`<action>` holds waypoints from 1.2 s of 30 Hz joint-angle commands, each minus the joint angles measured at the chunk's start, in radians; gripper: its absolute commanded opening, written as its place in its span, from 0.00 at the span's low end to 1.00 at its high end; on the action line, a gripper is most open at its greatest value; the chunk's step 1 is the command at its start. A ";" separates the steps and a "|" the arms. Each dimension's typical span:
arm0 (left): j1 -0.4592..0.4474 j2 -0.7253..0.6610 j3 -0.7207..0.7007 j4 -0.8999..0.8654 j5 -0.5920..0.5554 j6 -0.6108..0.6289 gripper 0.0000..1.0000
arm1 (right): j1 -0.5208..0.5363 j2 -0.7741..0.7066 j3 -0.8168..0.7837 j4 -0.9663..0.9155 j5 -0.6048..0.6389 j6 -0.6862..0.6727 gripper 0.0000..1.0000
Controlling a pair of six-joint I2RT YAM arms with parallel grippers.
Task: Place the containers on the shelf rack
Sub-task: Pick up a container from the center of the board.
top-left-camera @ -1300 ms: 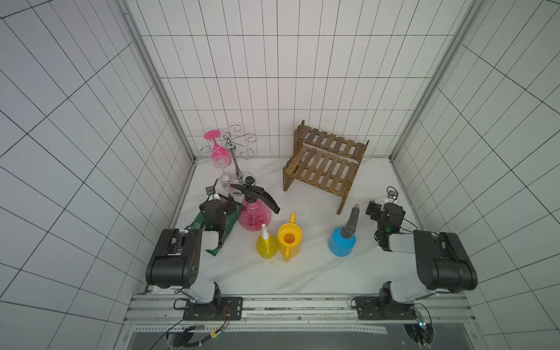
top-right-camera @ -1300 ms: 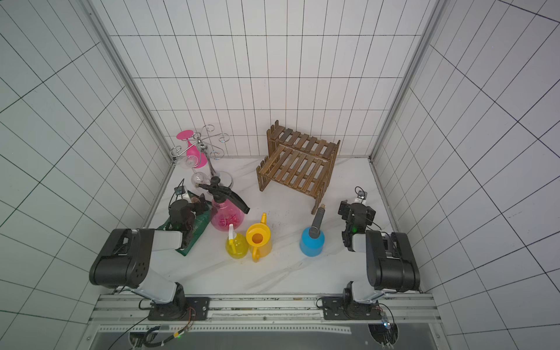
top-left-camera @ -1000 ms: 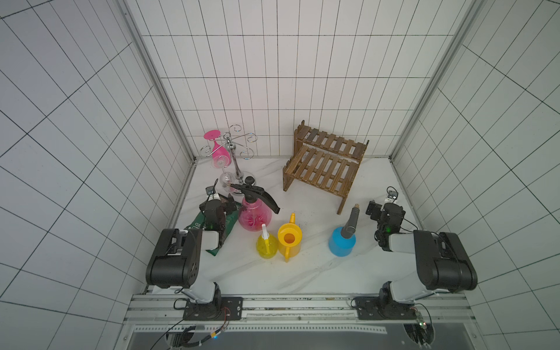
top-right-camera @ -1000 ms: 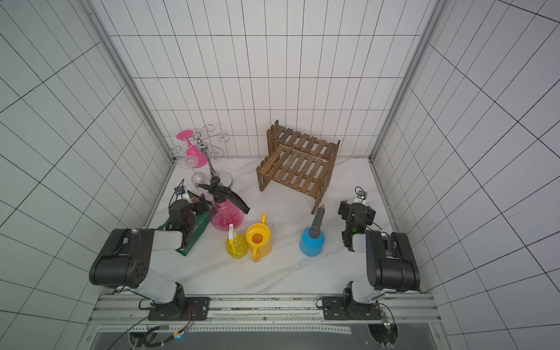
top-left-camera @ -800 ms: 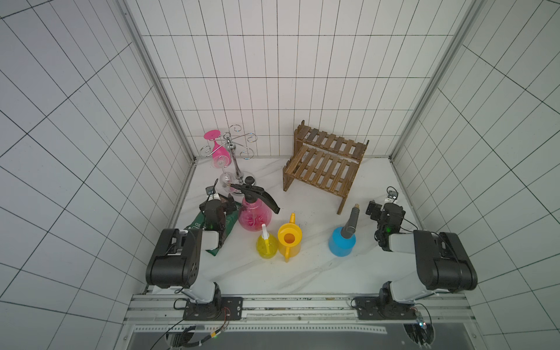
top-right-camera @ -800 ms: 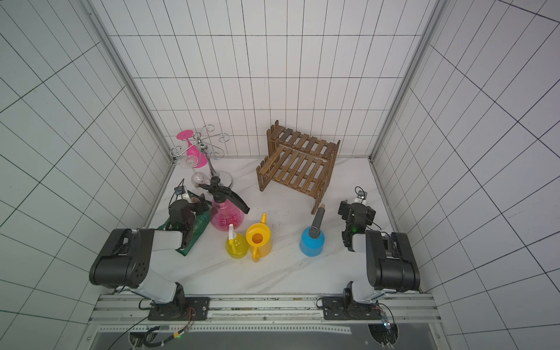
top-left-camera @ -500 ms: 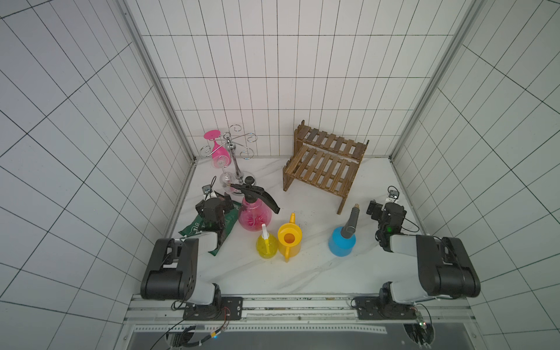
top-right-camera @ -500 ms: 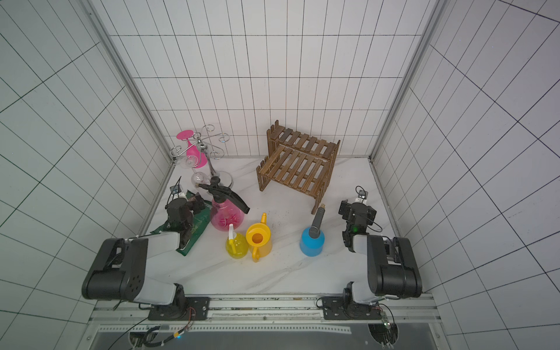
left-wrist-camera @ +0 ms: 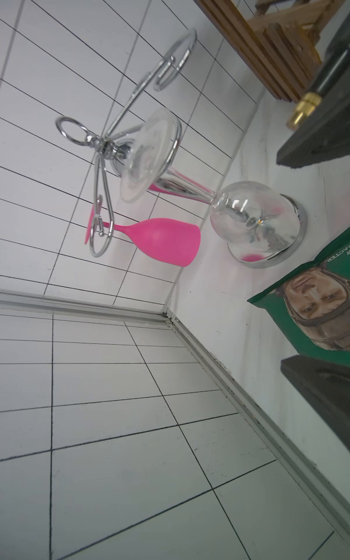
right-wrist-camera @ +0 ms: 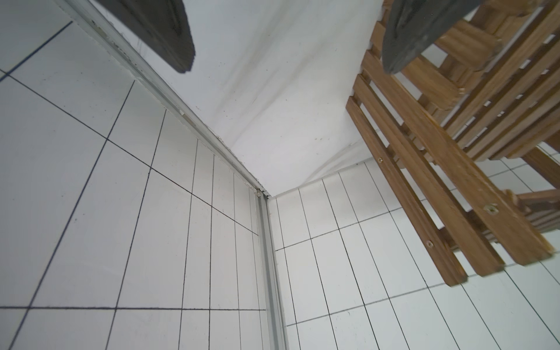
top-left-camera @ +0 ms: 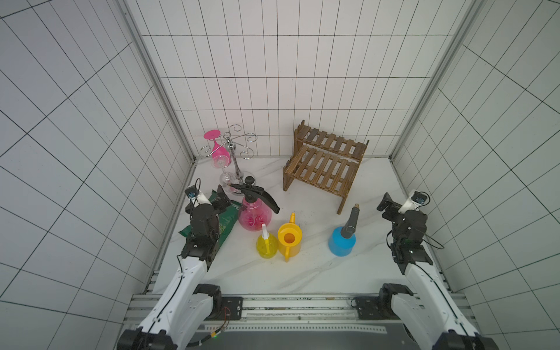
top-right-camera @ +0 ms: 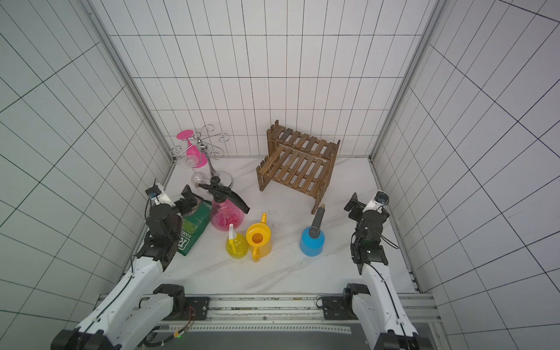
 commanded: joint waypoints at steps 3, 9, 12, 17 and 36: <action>-0.009 -0.175 -0.026 -0.115 0.189 -0.247 0.99 | -0.001 -0.206 -0.021 -0.224 -0.191 0.179 0.99; -0.031 -0.218 0.012 -0.117 0.524 -0.367 0.98 | -0.001 -0.374 -0.009 -0.352 -0.347 0.198 0.99; -0.085 -0.184 0.073 -0.156 0.641 -0.372 0.98 | 0.000 -0.426 0.003 -0.386 -0.419 0.202 0.99; -0.301 -0.089 0.171 -0.201 0.681 -0.297 0.98 | 0.000 -0.439 0.032 -0.382 -0.590 0.190 0.99; -0.655 0.057 0.141 -0.107 0.604 -0.177 0.98 | 0.035 -0.199 0.188 -0.483 -0.925 0.215 1.00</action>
